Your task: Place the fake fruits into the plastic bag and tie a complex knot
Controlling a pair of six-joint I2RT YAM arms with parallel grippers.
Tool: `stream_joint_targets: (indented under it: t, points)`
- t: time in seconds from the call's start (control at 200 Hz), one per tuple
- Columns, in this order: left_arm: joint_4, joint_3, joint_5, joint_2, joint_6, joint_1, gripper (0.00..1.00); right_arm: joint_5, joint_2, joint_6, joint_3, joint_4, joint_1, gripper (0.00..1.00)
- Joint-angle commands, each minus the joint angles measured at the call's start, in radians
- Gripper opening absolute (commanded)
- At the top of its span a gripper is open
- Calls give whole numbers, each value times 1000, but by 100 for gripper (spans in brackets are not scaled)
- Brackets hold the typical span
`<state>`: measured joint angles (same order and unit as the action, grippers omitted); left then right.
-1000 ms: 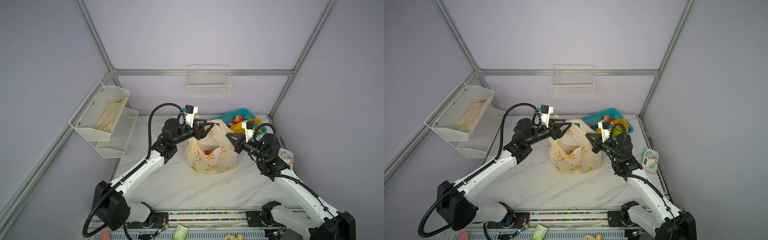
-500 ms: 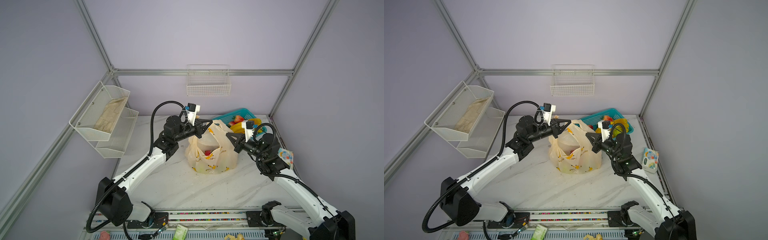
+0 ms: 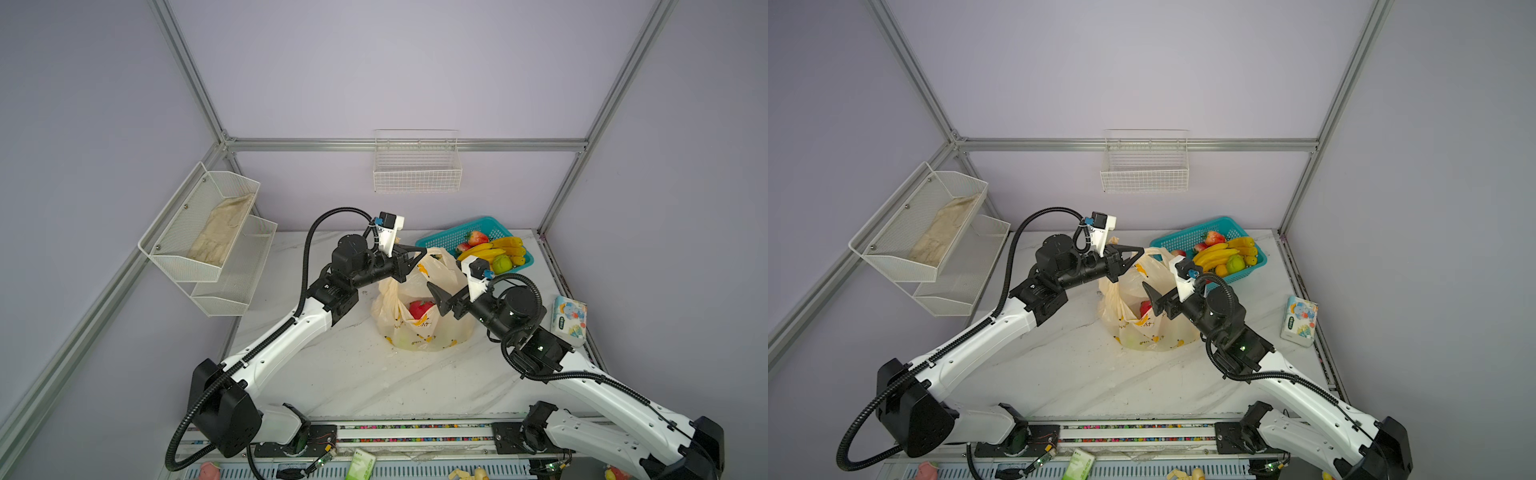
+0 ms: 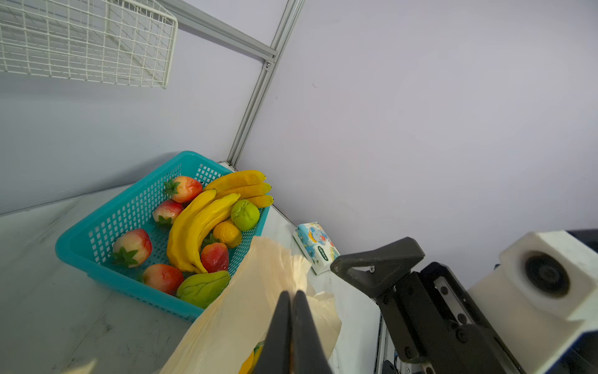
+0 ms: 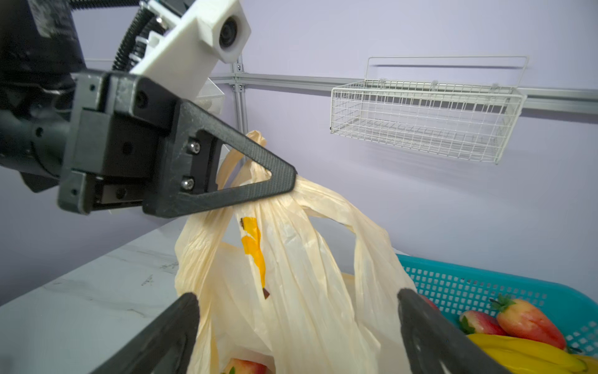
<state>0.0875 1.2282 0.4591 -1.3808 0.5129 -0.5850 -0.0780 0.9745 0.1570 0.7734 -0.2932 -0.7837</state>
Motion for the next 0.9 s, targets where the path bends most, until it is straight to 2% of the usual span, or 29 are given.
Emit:
stream_joint_targets:
  t: [0.0, 0.12, 0.24, 0.3, 0.455, 0.53, 0.61, 0.7, 0.895]
  points:
    - [-14, 117, -2, 40, 17, -7, 0, -212, 64, 148, 30, -73, -37, 97]
    - [-49, 128, 4, 49, 22, -7, 0, -244, 137, 176, 55, -139, -36, 97]
    - [-100, 147, 7, 61, 7, -8, 0, -186, 218, 164, 112, -152, -15, 97]
    - [-132, 161, 4, 66, -4, -6, 0, -83, 235, 131, 123, -149, 26, 93]
    - [-178, 182, -17, 74, -15, 6, 0, 267, 240, 70, 103, -180, 165, 81]
    - [-181, 193, -10, 67, -6, 18, 0, 383, 259, 49, 99, -193, 204, 70]
    - [-180, 204, 4, 59, 1, 28, 0, 456, 283, 27, 108, -192, 221, 54]
    - [-175, 205, 2, 57, -14, 34, 0, 491, 284, 4, 102, -197, 230, 33]
    - [-151, 178, -17, 67, -134, 58, 0, 587, 268, -94, 65, -206, 255, 4]
